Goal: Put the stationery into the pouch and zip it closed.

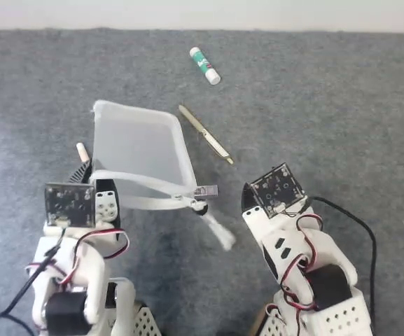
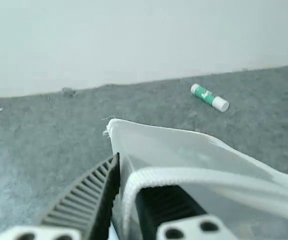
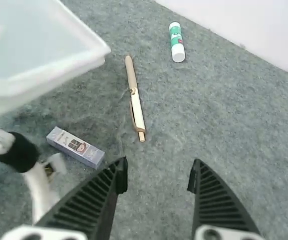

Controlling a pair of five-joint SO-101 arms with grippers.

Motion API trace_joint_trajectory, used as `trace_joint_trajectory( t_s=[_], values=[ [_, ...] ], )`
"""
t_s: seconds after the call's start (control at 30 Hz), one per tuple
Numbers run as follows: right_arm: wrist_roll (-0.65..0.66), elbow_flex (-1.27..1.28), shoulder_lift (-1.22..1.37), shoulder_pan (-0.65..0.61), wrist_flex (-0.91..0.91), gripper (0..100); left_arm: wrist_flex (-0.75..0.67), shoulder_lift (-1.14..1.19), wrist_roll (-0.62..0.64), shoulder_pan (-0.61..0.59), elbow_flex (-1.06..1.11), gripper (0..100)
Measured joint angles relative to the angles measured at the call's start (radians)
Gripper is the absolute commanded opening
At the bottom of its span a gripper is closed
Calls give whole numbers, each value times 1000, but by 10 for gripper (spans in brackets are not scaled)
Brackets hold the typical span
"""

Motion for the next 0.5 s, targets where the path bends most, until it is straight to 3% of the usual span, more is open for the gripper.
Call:
trace_joint_trajectory(
  t_s=[0.5],
  values=[
    [0, 0, 0, -2, 0, 190, 89, 28, -29, -3, -155, 9]
  ],
)
